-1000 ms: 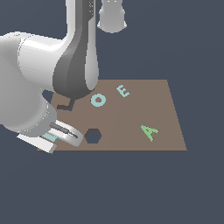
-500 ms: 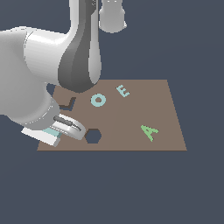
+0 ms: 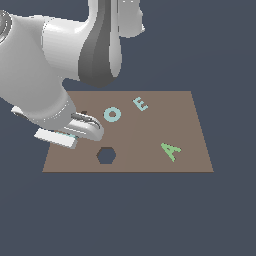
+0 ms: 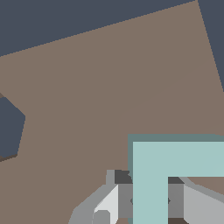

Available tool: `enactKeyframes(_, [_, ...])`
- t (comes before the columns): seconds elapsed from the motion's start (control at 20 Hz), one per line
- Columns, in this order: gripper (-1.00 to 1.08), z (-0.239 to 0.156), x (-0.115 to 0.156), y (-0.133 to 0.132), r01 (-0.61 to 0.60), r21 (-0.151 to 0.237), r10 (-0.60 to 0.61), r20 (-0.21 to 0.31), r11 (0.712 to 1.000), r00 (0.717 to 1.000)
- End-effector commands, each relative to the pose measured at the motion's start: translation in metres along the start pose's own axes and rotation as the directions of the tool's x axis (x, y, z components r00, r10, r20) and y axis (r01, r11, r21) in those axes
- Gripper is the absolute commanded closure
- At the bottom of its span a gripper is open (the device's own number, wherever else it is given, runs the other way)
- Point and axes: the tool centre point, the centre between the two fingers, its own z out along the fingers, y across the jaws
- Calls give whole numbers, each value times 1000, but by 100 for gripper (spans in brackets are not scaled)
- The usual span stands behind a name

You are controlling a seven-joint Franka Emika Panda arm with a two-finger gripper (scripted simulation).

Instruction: Insert a designated object into the corresponding slot on a board.

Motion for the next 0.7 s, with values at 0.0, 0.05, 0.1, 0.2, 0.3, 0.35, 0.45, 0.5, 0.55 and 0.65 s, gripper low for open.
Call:
enactKeyframes(0.0, [108, -1, -13, 2, 27, 0, -27, -1, 1000, 1000])
enactKeyframes(0.05, [108, -1, -18, 2, 37, 0, -37, -1, 999, 999])
enactKeyframes(0.1, [108, -2, -23, 3, 47, 0, -47, -1, 999, 999])
enactKeyframes(0.2, [108, -2, -32, 4, 65, 0, -65, -1, 998, 998])
enactKeyframes(0.3, [108, -3, -40, 6, 81, 0, -81, -1, 997, 997])
enactKeyframes(0.35, [108, -3, -43, 6, 88, 0, -88, -1, 996, 996])
enactKeyframes(0.45, [108, -3, -50, 8, 101, 0, -101, -1, 995, 995])
enactKeyframes(0.5, [108, -3, -52, 9, 106, 0, -106, -1, 994, 994])
enactKeyframes(0.55, [108, -4, -55, 9, 111, 0, -111, -1, 994, 994])
enactKeyframes(0.65, [108, -4, -58, 10, 119, 0, -119, -1, 993, 993])
